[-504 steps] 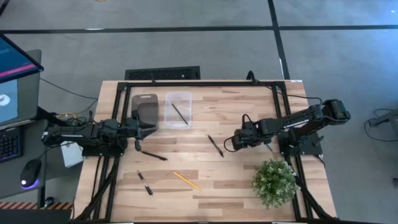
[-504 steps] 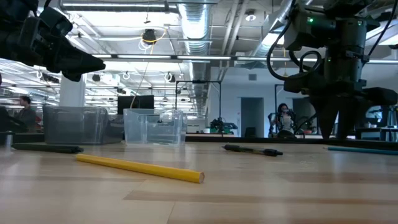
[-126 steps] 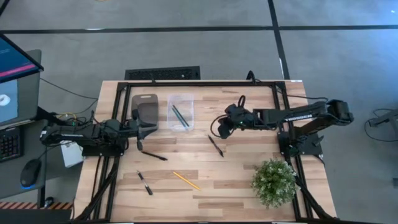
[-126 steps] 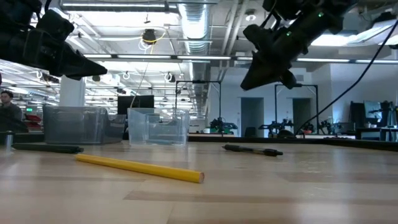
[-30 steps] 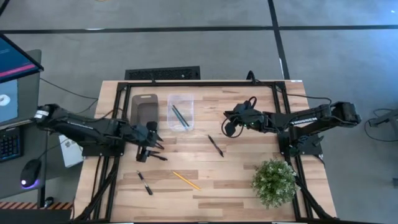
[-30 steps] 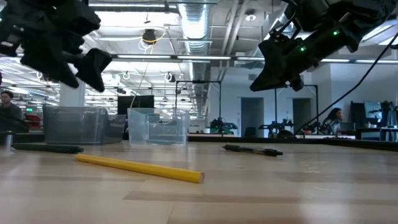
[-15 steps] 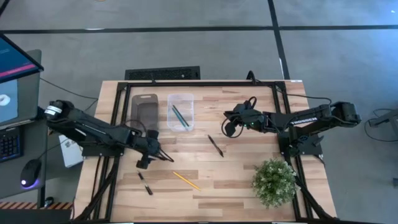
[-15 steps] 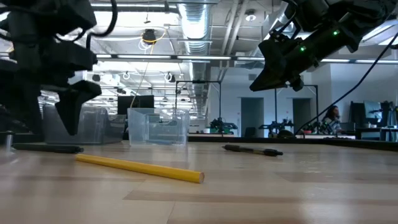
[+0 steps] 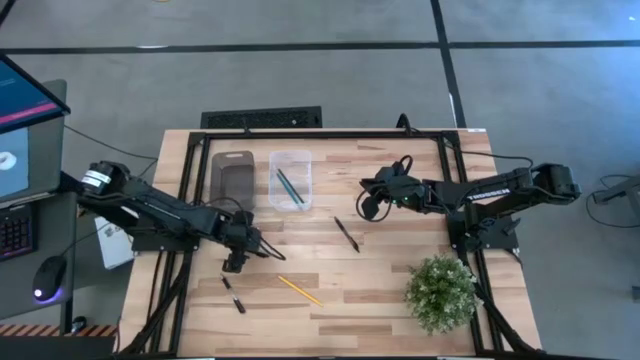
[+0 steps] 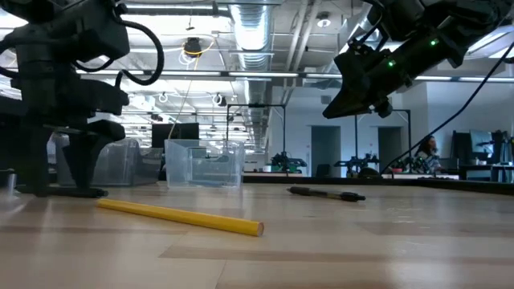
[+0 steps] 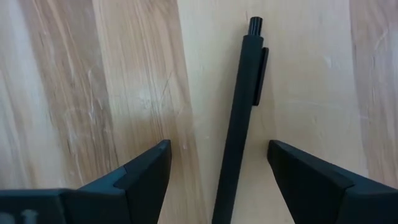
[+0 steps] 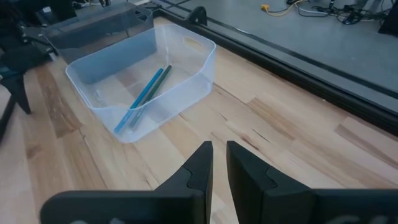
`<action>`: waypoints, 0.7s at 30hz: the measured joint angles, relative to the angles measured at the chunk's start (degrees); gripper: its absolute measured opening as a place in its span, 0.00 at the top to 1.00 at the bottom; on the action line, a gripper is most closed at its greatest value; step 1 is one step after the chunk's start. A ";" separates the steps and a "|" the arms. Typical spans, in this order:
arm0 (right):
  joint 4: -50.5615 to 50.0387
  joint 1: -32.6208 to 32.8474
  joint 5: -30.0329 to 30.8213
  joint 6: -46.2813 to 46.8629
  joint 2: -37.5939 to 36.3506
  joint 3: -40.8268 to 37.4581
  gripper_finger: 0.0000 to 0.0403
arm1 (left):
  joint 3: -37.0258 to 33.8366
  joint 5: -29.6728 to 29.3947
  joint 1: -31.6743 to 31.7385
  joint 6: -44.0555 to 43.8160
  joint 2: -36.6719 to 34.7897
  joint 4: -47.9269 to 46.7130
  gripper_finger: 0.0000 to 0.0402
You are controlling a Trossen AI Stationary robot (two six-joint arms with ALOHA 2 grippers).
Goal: Sort pens & pencils
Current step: Put the top left black pen into the black bin
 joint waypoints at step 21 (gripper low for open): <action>-1.07 0.00 0.00 -0.22 0.00 0.02 0.83 | -0.41 -0.66 0.07 -5.15 -1.11 3.63 0.35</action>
